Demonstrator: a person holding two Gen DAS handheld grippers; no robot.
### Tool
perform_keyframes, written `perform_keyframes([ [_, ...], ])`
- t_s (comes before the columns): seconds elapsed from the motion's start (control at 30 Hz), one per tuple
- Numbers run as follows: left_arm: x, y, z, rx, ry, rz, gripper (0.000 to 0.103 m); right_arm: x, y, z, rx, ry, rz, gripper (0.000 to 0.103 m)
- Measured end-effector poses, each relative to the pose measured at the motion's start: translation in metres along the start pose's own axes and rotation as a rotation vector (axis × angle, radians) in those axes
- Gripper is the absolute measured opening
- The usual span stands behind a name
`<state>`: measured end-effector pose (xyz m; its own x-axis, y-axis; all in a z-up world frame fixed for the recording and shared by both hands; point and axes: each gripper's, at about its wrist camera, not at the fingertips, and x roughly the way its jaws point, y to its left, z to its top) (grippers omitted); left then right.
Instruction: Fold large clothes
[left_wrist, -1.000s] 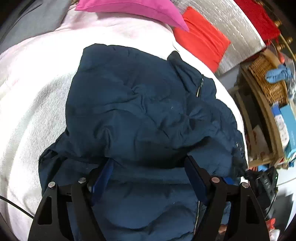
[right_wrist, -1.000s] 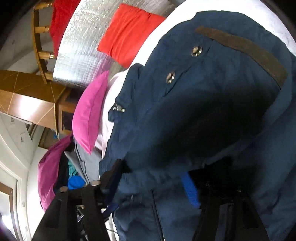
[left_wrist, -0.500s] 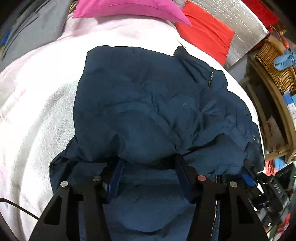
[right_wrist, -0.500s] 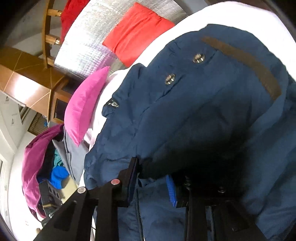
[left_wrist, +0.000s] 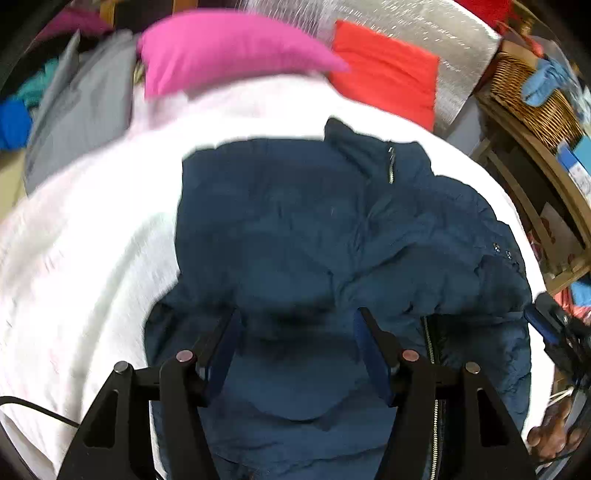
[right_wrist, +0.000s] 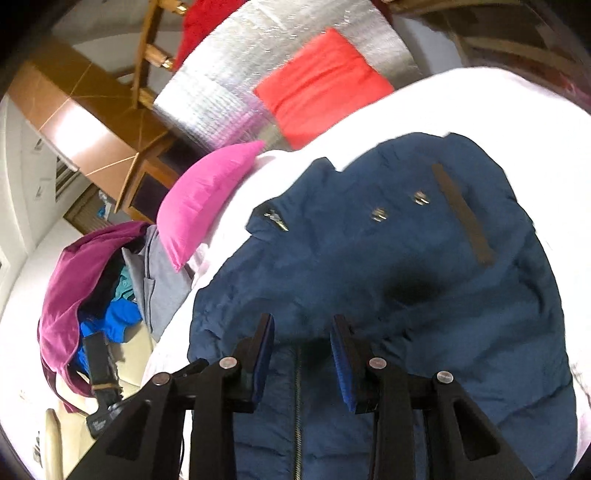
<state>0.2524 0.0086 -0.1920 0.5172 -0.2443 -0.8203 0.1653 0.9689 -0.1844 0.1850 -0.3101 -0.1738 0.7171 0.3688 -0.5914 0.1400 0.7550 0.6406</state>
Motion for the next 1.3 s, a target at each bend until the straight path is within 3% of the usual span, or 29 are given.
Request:
perform_keyframes([
  [0.2, -0.001, 0.011, 0.012, 0.034, -0.090, 0.158, 0.066, 0.034, 0.021, 0.003, -0.039, 0.022, -0.009, 0.034],
  [0.33, 0.033, 0.024, 0.019, 0.030, 0.009, 0.216, 0.067, 0.060, 0.022, 0.001, -0.035, 0.044, -0.017, 0.034],
  [0.47, 0.042, 0.021, 0.021, 0.046, 0.030, 0.219, 0.069, 0.091, 0.009, -0.006, -0.027, 0.121, -0.067, 0.035],
  [0.57, 0.035, 0.020, 0.023, 0.055, 0.005, 0.219, 0.069, 0.085, 0.006, -0.005, -0.016, 0.125, -0.053, 0.035],
  [0.83, 0.003, 0.008, 0.020, 0.075, -0.109, 0.167, 0.069, 0.041, 0.013, -0.001, -0.080, -0.018, -0.054, 0.035],
  [0.93, -0.005, 0.003, 0.022, 0.091, -0.141, 0.152, 0.069, 0.046, -0.002, -0.001, -0.035, -0.001, -0.090, 0.035],
  [1.03, -0.009, 0.000, 0.022, 0.095, -0.165, 0.150, 0.069, 0.066, -0.021, -0.007, 0.010, 0.080, -0.118, 0.035],
  [1.3, -0.008, 0.000, 0.023, 0.096, -0.184, 0.154, 0.069, 0.041, -0.013, -0.002, 0.000, 0.021, -0.090, 0.035],
])
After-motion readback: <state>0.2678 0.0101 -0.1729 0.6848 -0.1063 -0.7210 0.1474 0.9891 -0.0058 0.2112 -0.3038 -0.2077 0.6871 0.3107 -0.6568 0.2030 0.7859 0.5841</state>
